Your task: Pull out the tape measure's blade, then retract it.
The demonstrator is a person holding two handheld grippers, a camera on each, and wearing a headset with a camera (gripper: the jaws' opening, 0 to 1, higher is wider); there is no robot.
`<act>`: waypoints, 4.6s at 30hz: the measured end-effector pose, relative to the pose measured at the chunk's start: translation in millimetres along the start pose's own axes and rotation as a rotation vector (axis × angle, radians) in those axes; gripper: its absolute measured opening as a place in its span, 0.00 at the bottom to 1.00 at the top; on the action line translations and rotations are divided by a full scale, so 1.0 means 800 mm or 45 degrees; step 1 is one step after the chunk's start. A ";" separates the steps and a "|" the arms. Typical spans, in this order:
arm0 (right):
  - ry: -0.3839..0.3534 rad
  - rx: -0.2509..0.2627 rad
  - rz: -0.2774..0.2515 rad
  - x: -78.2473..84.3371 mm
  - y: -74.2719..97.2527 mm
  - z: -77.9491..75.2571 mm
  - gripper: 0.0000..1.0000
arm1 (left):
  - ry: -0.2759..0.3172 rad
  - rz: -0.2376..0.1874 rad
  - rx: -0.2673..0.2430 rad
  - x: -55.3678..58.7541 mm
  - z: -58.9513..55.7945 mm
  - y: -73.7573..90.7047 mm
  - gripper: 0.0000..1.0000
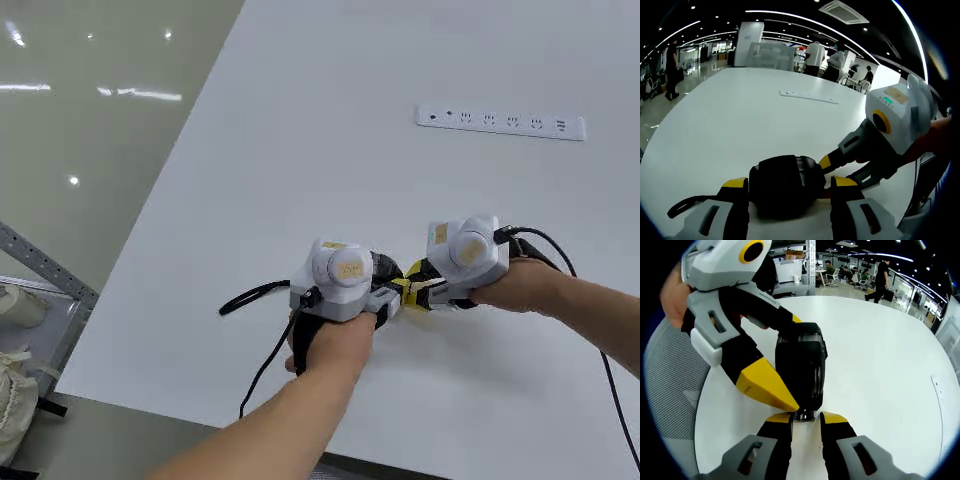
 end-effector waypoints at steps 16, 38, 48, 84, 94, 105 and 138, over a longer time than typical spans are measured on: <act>-0.173 0.123 -0.060 0.006 0.032 -0.002 0.29 | -0.122 0.056 0.046 -0.001 0.027 0.021 0.71; -0.556 0.272 -0.121 0.032 0.102 0.051 0.59 | -0.227 0.172 0.179 0.028 0.043 0.062 0.87; -0.751 0.417 -0.199 0.052 0.146 0.078 0.70 | -0.255 0.163 0.194 0.028 0.049 0.094 0.90; -1.025 0.702 -0.295 0.067 0.317 0.173 1.00 | -0.260 0.107 0.248 0.030 0.051 0.226 1.00; -1.035 0.704 -0.285 0.059 0.335 0.188 1.00 | -0.268 0.090 0.241 0.023 0.051 0.257 1.00; -0.999 0.737 -0.301 0.061 0.358 0.195 1.00 | -0.299 0.078 0.256 0.027 0.040 0.274 1.00; -0.985 0.754 -0.302 0.075 0.378 0.208 1.00 | -0.412 0.093 0.253 0.014 0.041 0.300 1.00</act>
Point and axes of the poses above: the centre of the closed fingertips' face, and the gripper's own axes: y roughly backward along the fingers, z roughly to its left, x roughly out of its underside, the point moved 7 cm from there along y, roughly backward along the fingers, and after that the axes turned 9 degrees about x, right-handed, at the moved point
